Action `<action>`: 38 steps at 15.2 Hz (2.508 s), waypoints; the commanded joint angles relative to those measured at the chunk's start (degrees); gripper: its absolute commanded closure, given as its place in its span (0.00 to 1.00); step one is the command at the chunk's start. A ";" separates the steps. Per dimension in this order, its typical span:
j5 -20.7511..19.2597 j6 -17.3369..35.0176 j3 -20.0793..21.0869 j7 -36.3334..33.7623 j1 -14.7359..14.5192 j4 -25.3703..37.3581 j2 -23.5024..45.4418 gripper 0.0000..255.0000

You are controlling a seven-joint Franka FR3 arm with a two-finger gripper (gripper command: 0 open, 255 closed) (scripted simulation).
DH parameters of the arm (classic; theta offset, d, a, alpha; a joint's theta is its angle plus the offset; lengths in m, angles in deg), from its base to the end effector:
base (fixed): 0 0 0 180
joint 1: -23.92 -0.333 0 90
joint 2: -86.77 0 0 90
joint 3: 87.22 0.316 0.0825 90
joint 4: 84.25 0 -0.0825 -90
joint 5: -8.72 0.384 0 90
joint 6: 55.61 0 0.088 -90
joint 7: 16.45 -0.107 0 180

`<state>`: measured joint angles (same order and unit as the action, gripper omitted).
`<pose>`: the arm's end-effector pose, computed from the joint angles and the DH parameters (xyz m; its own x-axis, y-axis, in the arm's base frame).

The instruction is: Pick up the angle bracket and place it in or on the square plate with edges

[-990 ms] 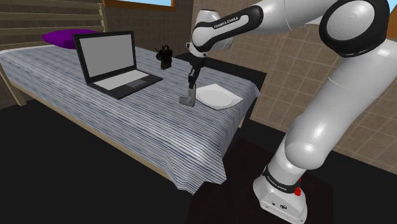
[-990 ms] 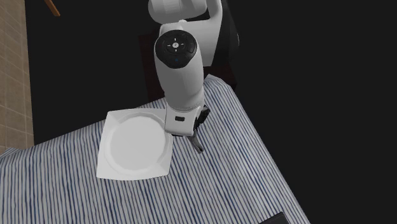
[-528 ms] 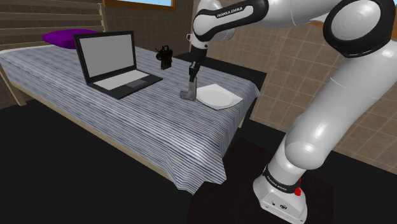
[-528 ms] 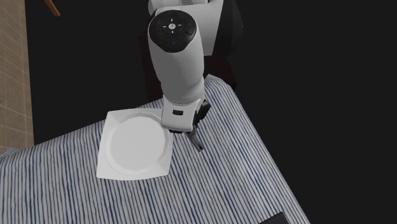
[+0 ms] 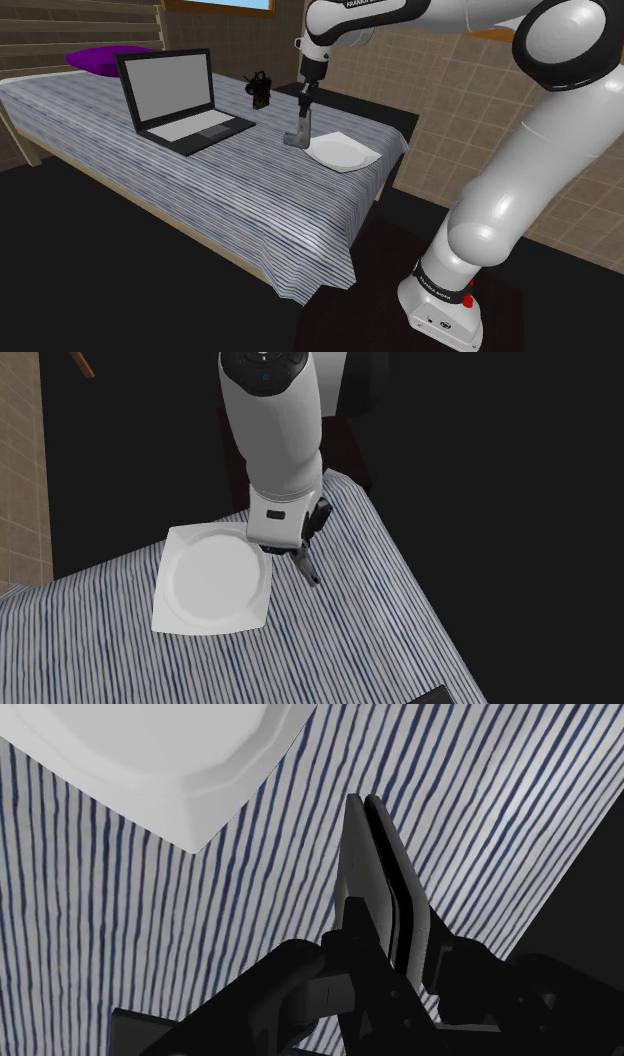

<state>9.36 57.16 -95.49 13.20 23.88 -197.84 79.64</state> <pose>0.5279 -0.0786 0.5297 0.9262 0.3611 0.1084 0.3602 -0.9324 0.0289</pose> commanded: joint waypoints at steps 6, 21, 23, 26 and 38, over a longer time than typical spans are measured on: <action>0.04 -3.50 -4.53 7.91 3.43 2.28 -1.05 1.00; 2.02 -8.33 -14.11 24.84 10.36 10.57 3.28 1.00; 2.01 -6.78 -14.11 24.91 10.37 8.96 3.21 1.00; 2.05 -4.48 -14.12 25.05 10.38 6.65 3.21 1.00; 2.77 4.59 -14.30 26.00 10.45 -1.33 4.43 1.00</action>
<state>12.09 60.91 -109.80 39.19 34.35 -198.38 84.05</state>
